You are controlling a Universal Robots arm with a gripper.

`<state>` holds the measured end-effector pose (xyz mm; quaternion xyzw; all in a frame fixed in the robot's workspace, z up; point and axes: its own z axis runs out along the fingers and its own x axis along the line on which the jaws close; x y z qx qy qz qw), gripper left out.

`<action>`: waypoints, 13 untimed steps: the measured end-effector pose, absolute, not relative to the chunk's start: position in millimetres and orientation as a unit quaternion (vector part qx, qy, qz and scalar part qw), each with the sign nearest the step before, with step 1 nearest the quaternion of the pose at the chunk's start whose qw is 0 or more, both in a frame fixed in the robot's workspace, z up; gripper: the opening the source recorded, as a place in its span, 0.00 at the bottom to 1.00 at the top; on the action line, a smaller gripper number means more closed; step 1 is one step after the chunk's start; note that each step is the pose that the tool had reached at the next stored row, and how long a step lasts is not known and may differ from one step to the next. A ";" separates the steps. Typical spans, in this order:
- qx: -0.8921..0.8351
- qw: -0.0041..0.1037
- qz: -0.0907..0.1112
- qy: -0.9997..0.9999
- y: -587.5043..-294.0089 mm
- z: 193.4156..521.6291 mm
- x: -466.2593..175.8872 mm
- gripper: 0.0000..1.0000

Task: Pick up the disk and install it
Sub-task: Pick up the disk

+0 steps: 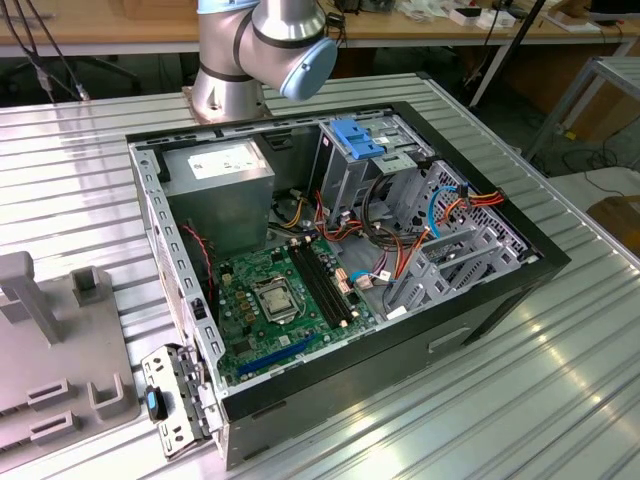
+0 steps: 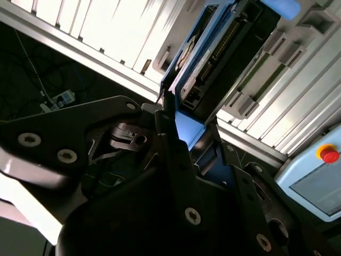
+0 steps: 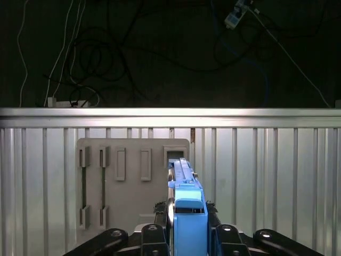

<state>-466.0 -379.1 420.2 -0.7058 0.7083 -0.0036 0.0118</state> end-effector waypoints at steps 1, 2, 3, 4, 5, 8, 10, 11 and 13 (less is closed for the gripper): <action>-0.706 0.012 -0.004 0.708 -379.1 420.2 -466.0 0.37; -0.706 0.012 -0.004 0.708 -379.1 420.3 -466.0 0.37; -0.706 0.012 -0.004 0.708 -379.1 420.8 -466.0 0.37; -0.706 0.012 -0.004 0.708 -379.1 425.2 -466.0 0.37; -0.706 0.012 -0.004 0.708 -379.1 431.3 -466.0 0.37; -0.706 0.012 -0.004 0.708 -379.1 446.5 -466.0 0.37; -0.706 0.012 -0.004 0.708 -379.1 452.8 -466.0 0.37; -0.706 0.012 -0.004 0.708 -379.1 455.8 -466.0 0.37; -0.706 0.012 -0.003 0.708 -379.1 462.9 -466.1 0.37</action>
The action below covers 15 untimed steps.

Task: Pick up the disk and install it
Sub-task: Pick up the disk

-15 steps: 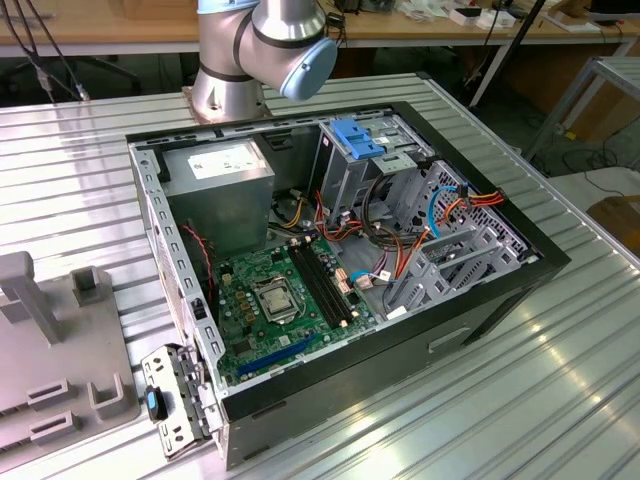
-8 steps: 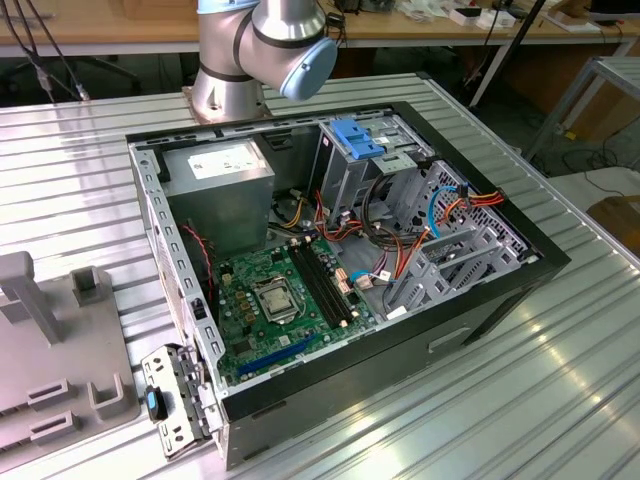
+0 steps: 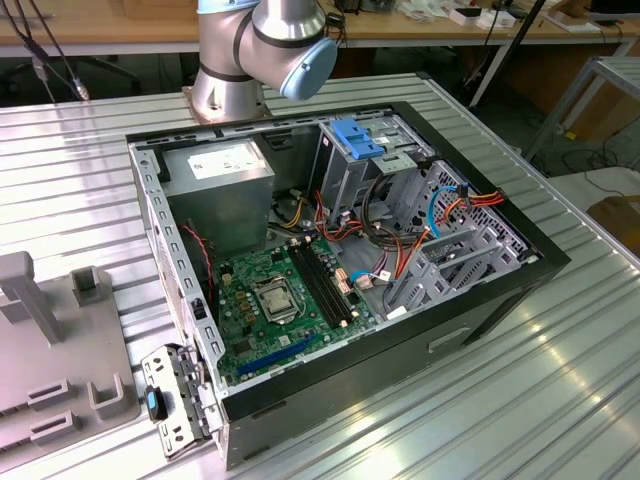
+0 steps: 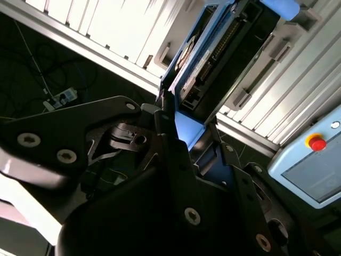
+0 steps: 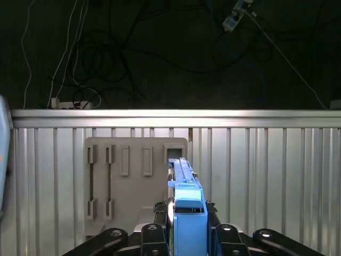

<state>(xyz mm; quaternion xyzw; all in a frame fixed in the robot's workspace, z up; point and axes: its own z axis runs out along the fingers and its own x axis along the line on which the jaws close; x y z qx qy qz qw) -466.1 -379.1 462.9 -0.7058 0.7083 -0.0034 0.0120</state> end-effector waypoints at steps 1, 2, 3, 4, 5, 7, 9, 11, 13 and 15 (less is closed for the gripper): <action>-0.706 0.012 -0.003 0.708 -379.1 466.9 -466.0 0.37; -0.706 0.012 -0.003 0.708 -379.1 469.6 -466.0 0.37; -0.706 0.012 -0.003 0.708 -379.1 473.3 -466.1 0.37; -0.706 0.012 -0.003 0.708 -379.1 475.3 -466.1 0.37; -0.706 0.012 -0.003 0.708 -379.1 477.7 -466.0 0.37; -0.706 0.012 -0.003 0.708 -379.1 483.3 -466.0 0.37; -0.706 0.012 -0.003 0.708 -379.1 489.9 -466.0 0.37; -0.706 0.012 -0.003 0.708 -379.1 495.4 -466.0 0.37; -0.706 0.012 -0.003 0.708 -379.1 500.3 -466.0 0.37; -0.706 0.012 -0.003 0.708 -379.1 504.4 -466.0 0.37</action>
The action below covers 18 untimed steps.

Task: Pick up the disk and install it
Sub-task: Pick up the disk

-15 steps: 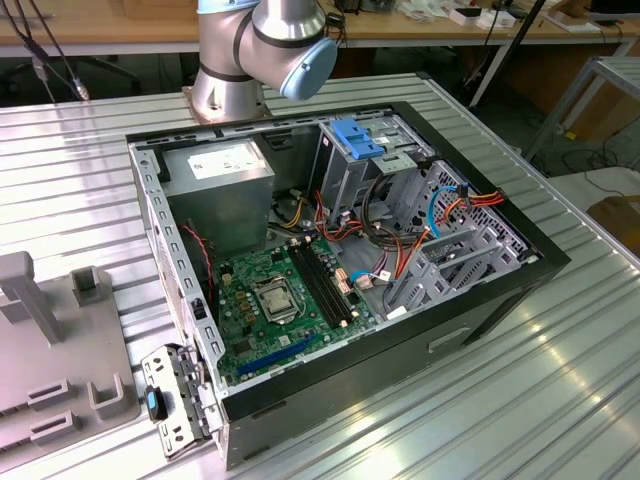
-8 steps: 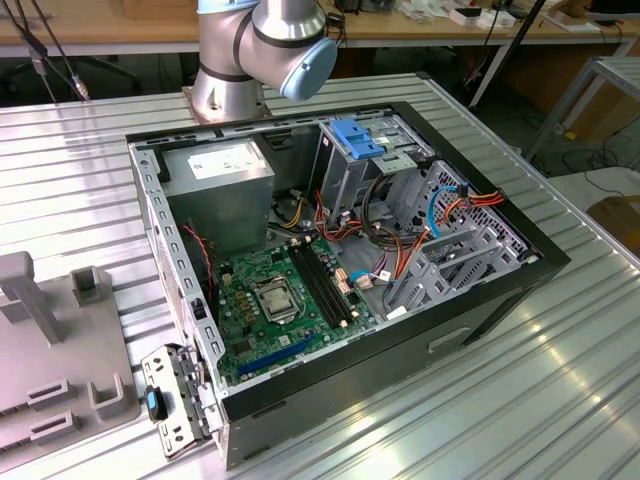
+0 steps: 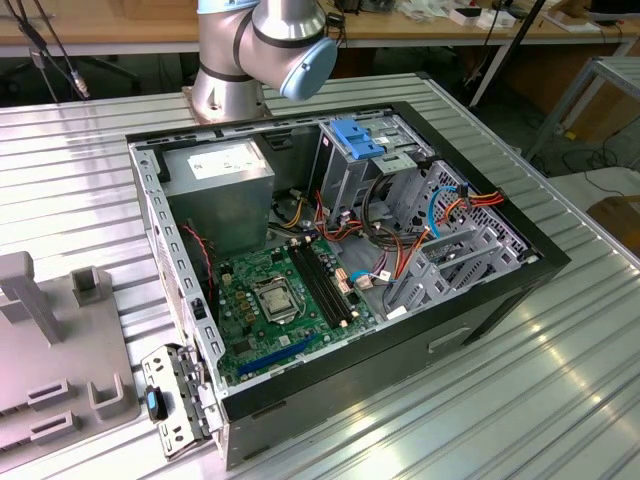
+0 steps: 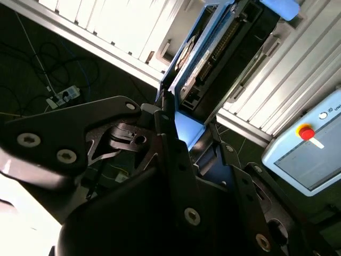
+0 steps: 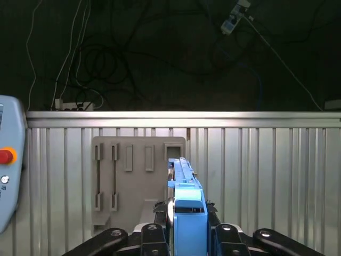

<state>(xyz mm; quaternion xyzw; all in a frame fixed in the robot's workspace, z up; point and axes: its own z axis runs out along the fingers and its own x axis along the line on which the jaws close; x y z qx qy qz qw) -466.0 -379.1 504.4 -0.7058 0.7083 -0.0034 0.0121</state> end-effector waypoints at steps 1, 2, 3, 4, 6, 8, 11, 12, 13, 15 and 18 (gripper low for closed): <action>-0.706 0.012 -0.003 0.708 -379.1 506.6 -466.0 0.37; -0.706 0.012 -0.003 0.708 -379.1 508.6 -466.0 0.37; -0.706 0.012 -0.003 0.708 -379.1 511.2 -466.0 0.37; -0.706 0.012 -0.003 0.708 -379.1 513.9 -466.0 0.37; -0.706 0.012 -0.003 0.708 -379.1 518.7 -466.0 0.37; -0.706 0.012 -0.003 0.708 -379.1 522.3 -466.1 0.37; -0.706 0.012 -0.003 0.708 -379.1 535.0 -466.0 0.37; -0.706 0.012 -0.003 0.708 -379.1 540.0 -466.1 0.37; -0.706 0.012 -0.004 0.708 -379.0 546.9 -466.1 0.37; -0.706 0.012 -0.004 0.708 -379.1 546.9 -459.9 0.37; -0.706 0.012 -0.004 0.708 -379.0 546.9 -449.8 0.37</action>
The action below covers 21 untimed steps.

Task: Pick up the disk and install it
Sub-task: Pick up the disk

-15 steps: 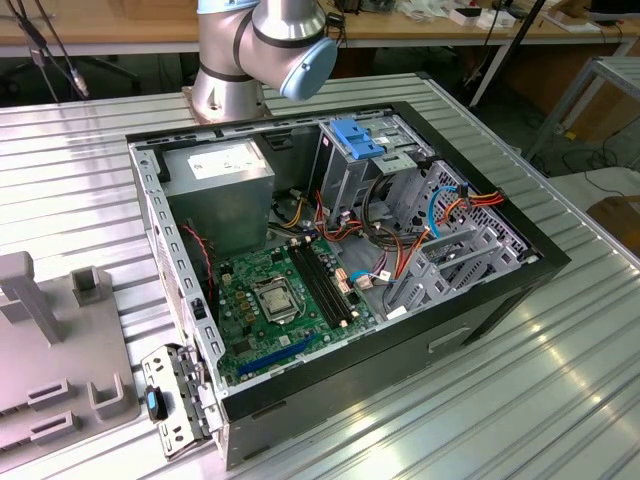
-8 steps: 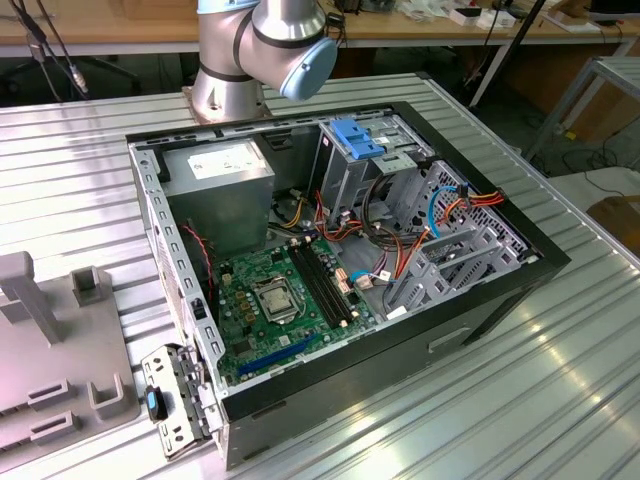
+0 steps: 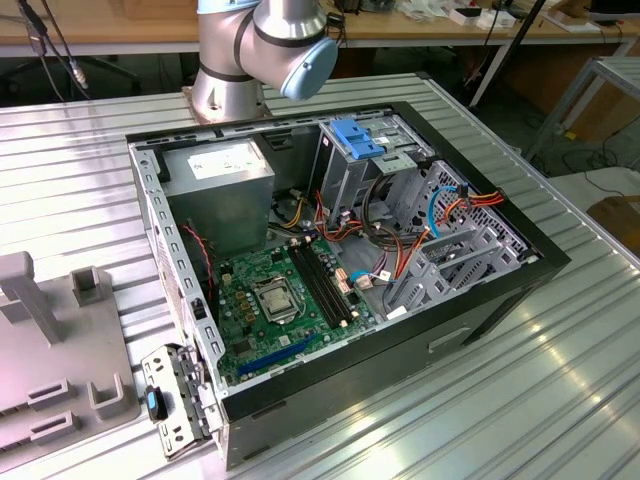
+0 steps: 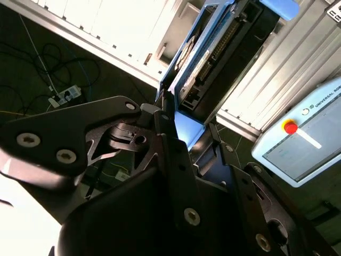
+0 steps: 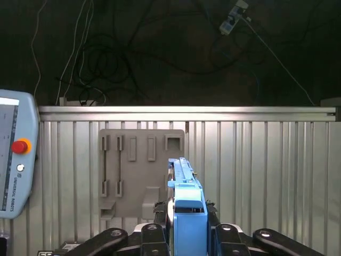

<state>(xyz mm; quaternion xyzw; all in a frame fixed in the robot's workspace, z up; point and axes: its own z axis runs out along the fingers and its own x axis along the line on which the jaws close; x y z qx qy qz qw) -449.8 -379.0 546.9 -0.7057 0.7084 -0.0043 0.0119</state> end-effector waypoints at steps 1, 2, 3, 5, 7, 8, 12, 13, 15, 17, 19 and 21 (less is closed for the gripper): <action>-0.706 0.012 -0.004 0.708 -379.0 546.9 -449.1 0.37; -0.706 0.012 -0.004 0.708 -379.1 546.9 -448.6 0.37; -0.706 0.012 -0.004 0.708 -379.1 546.9 -447.7 0.37; -0.706 0.012 -0.004 0.708 -379.0 546.9 -446.5 0.37; -0.706 0.012 -0.004 0.708 -379.0 546.9 -445.7 0.37; -0.706 0.012 -0.004 0.708 -379.1 546.9 -445.1 0.37; -0.706 0.012 -0.004 0.708 -379.1 546.9 -442.6 0.37; -0.706 0.012 -0.004 0.708 -379.1 546.9 -441.9 0.37; -0.706 0.012 -0.004 0.708 -379.1 546.9 -440.7 0.37; -0.706 0.012 -0.004 0.708 -379.1 546.9 -439.4 0.37; -0.706 0.012 -0.004 0.708 -379.0 546.9 -437.3 0.37; -0.706 0.012 -0.004 0.708 -379.0 546.8 -436.2 0.37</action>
